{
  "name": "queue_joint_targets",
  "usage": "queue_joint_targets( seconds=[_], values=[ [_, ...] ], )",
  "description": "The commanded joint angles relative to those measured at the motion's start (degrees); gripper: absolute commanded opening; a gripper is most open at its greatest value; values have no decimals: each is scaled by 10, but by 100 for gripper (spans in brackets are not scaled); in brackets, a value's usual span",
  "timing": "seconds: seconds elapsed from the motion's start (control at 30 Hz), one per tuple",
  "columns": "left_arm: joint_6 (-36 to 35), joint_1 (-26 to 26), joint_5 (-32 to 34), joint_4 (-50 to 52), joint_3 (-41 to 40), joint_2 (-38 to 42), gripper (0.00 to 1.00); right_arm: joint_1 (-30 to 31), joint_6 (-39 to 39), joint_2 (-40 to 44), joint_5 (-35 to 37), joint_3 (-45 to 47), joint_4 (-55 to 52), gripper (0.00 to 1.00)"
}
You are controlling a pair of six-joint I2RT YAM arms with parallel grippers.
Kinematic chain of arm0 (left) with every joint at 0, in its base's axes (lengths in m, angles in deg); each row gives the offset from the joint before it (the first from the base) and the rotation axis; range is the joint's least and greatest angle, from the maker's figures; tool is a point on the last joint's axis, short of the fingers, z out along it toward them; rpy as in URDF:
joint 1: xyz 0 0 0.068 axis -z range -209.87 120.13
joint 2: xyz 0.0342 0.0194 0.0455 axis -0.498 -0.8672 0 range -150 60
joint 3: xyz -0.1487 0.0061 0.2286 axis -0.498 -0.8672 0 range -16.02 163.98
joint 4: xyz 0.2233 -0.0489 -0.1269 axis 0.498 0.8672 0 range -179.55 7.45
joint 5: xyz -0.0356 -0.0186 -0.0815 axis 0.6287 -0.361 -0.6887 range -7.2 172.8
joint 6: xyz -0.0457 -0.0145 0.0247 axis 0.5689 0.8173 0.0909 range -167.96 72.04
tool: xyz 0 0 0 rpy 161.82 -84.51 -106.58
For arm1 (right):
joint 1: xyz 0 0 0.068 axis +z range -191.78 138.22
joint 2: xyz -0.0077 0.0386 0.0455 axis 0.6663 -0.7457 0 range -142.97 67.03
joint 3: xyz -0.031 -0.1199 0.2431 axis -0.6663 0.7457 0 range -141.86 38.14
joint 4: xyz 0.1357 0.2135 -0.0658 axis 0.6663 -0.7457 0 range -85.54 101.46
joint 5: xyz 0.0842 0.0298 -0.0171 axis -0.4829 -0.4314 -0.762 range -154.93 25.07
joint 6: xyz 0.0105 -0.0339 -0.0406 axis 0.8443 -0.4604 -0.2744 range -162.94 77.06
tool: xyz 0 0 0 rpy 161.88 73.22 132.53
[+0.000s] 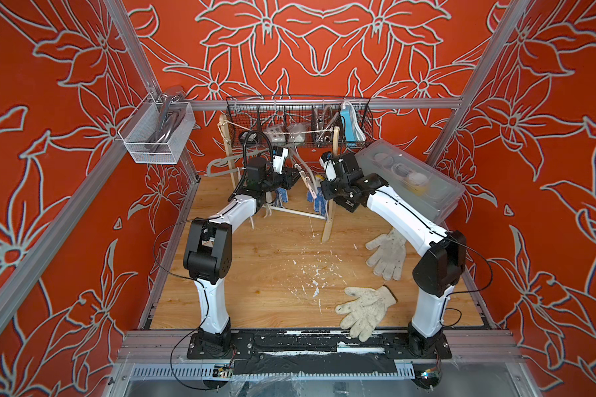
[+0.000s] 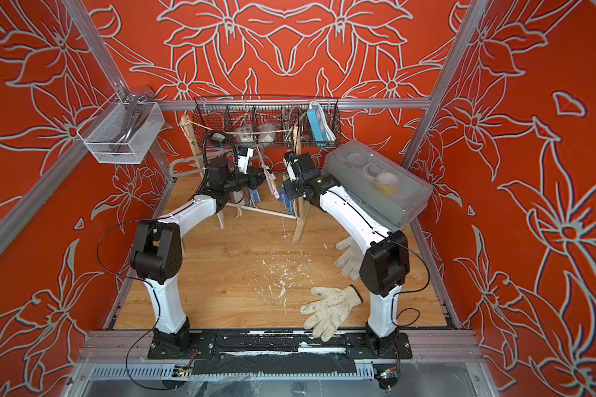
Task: Clip the gloves onto a hanger to dry
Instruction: Open the clamp at the hanger, then clamp the glove onto the hanger.
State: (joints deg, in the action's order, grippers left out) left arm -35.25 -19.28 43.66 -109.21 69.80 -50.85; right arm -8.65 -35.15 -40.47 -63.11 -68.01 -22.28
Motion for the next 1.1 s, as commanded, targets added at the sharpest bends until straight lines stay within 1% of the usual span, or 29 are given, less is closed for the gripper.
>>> queue_joint_targets(
  seconds=[0.0, 0.2, 0.43, 0.67, 0.77, 0.9, 1.07],
  values=[
    [-73, 0, 33, 80, -11, 45, 8, -3, 6, 15, 2, -3, -5, 0],
    [-139, 1, 64, 196, -15, 95, 10, 10, 8, 5, -10, -10, 4, 0],
    [-169, 1, 73, 272, -26, 135, 10, 25, 0, -11, -52, -17, 22, 0],
    [-196, 0, 49, 322, -30, 161, 11, 35, -9, -25, -124, -8, 33, 0],
    [-203, -2, 25, 339, -30, 171, 11, 36, -43, -24, -163, 8, 36, 0],
    [-225, -7, -10, 377, -24, 181, 10, 36, -109, -15, -183, 26, 22, 0],
    [-240, -23, -55, 399, -25, 192, 10, 30, -187, 25, -230, 104, 59, 0]
  ],
)
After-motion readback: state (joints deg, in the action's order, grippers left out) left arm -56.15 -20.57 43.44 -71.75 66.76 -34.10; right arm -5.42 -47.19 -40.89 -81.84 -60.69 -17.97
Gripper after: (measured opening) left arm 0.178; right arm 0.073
